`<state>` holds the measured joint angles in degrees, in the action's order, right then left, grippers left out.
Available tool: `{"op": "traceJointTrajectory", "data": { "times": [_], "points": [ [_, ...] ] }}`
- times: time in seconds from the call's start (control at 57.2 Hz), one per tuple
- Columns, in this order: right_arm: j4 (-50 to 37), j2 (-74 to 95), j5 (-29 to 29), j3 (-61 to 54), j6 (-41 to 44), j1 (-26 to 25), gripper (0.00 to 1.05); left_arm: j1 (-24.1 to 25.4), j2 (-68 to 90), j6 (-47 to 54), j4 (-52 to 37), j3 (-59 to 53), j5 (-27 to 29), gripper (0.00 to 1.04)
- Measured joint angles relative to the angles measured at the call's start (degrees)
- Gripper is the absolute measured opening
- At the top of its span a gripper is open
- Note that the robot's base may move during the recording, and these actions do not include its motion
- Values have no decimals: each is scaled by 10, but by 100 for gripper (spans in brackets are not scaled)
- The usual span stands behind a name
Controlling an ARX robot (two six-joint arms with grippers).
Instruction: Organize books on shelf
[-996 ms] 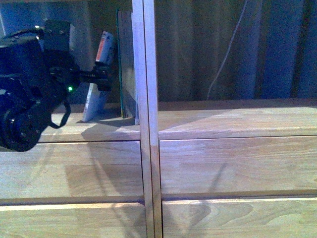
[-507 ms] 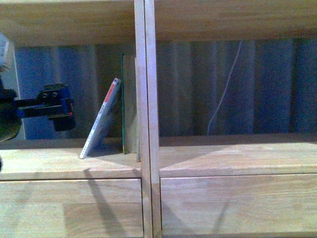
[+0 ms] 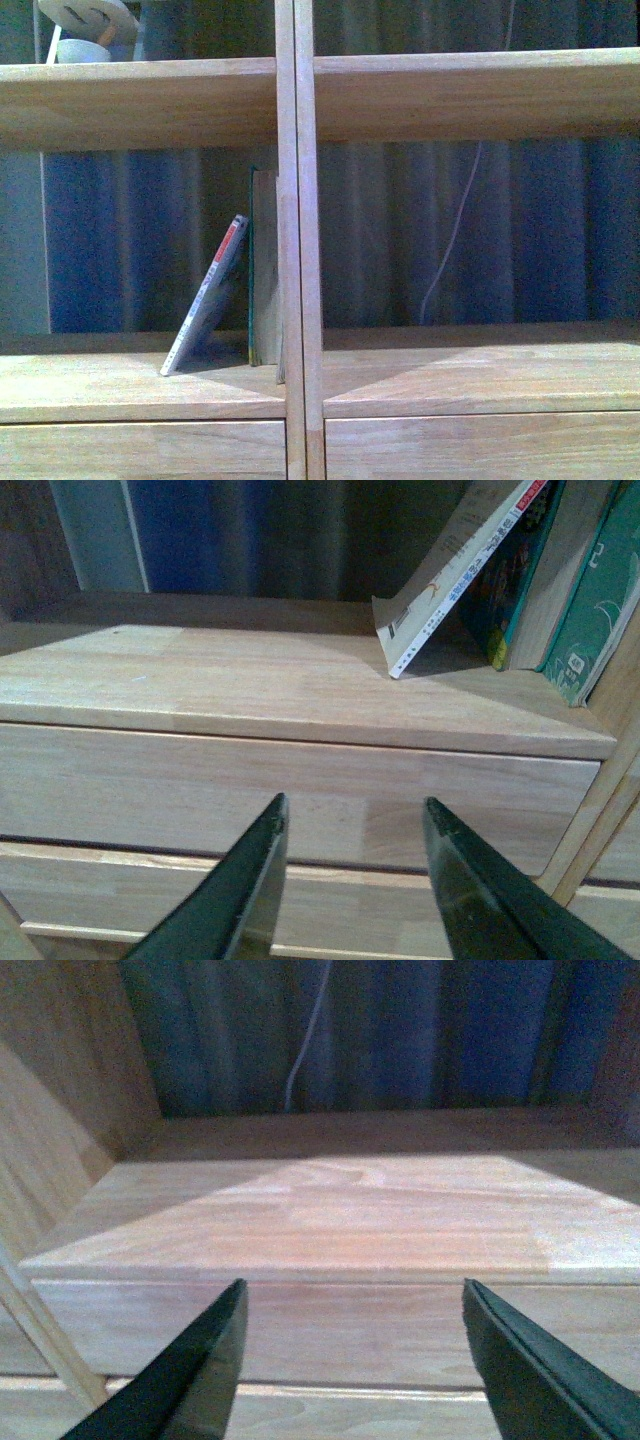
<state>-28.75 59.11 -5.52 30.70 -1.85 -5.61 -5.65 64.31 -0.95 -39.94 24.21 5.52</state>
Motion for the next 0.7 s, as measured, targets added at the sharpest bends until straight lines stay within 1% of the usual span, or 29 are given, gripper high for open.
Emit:
{"op": "traceJointTrajectory", "data": {
  "times": [0.035, 0.052, 0.087, 0.105, 0.175, 0.192, 0.227, 0.245, 0.262, 0.314, 0.384, 0.699],
  "points": [
    [-6, -10, 2, -17, 3, 3, 50, 3, -13, 1, -4, -17, -5, 34],
    [-10, -16, 3, -29, 4, 5, 47, 4, -16, 1, -5, -22, -7, 32],
    [-16, -25, 6, -45, 5, 7, 42, 7, -28, 1, -8, -38, -10, 25],
    [-20, -31, 7, -56, 6, 9, 38, 7, -31, 1, -9, -43, -10, 23],
    [-30, -51, 14, -88, 9, 13, 26, 13, -53, 2, -12, -69, -14, 11],
    [-31, -54, 14, -92, 9, 14, 24, 14, -59, 2, -12, -76, -15, 7],
    [-35, -66, 29, -109, 11, 22, 17, 20, -69, 2, -13, -85, -20, 2],
    [-36, -69, 37, -113, 11, 26, 15, 27, -75, 3, -13, -92, -39, 3],
    [-37, -75, 47, -120, 11, 34, 12, 31, -78, 3, -13, -95, -44, 3],
    [-40, -89, 49, -139, 13, 46, 3, 45, -94, 3, -12, -109, -52, 3],
    [-43, -108, 50, -161, 15, 53, 3, 53, -116, 3, -11, -127, -51, 3],
    [-30, -192, 53, -231, 15, 54, 3, 54, -213, 4, 31, -183, -55, 3]
  ]
}}
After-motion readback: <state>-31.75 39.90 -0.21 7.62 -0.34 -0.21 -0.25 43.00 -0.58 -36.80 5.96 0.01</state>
